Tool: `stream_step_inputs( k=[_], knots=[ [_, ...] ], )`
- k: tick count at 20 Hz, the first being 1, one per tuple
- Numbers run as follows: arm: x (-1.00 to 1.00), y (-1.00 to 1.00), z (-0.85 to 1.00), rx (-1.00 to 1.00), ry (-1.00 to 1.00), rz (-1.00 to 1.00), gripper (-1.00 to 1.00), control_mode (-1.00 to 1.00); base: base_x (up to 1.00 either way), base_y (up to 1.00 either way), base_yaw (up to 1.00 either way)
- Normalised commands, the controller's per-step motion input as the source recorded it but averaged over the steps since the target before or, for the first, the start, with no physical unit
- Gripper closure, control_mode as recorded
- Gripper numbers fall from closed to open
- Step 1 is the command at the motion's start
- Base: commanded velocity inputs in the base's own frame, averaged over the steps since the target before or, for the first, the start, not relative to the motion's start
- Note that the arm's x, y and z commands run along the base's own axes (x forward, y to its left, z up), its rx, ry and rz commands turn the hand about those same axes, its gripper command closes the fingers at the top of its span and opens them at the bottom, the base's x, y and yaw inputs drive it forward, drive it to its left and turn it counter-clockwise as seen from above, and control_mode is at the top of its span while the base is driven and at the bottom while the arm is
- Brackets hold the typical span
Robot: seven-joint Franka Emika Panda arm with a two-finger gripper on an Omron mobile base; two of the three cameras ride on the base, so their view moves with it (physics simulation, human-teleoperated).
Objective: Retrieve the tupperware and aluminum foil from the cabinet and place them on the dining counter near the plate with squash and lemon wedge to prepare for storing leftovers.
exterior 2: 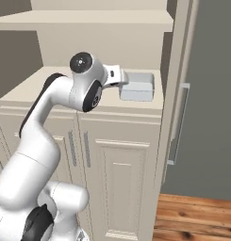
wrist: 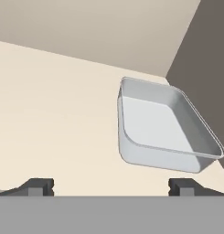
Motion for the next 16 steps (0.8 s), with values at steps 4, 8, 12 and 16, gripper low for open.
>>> stream_step_inputs(
  k=[4,8,12,16],
  knots=[
    [0.49,0.00,-0.04,0.02,0.05,0.01,-1.00,-1.00,0.00,0.00,0.00],
    [0.54,-0.03,-0.07,0.01,0.10,0.02,-1.00,-1.00,0.00,0.00,0.00],
    [0.52,-0.18,-0.17,0.04,0.11,0.05,-1.00,-1.00,0.00,0.00,0.00],
    [0.46,-0.16,-0.27,0.04,0.06,0.06,-1.00,-1.00,0.00,0.00,0.00]
  ],
)
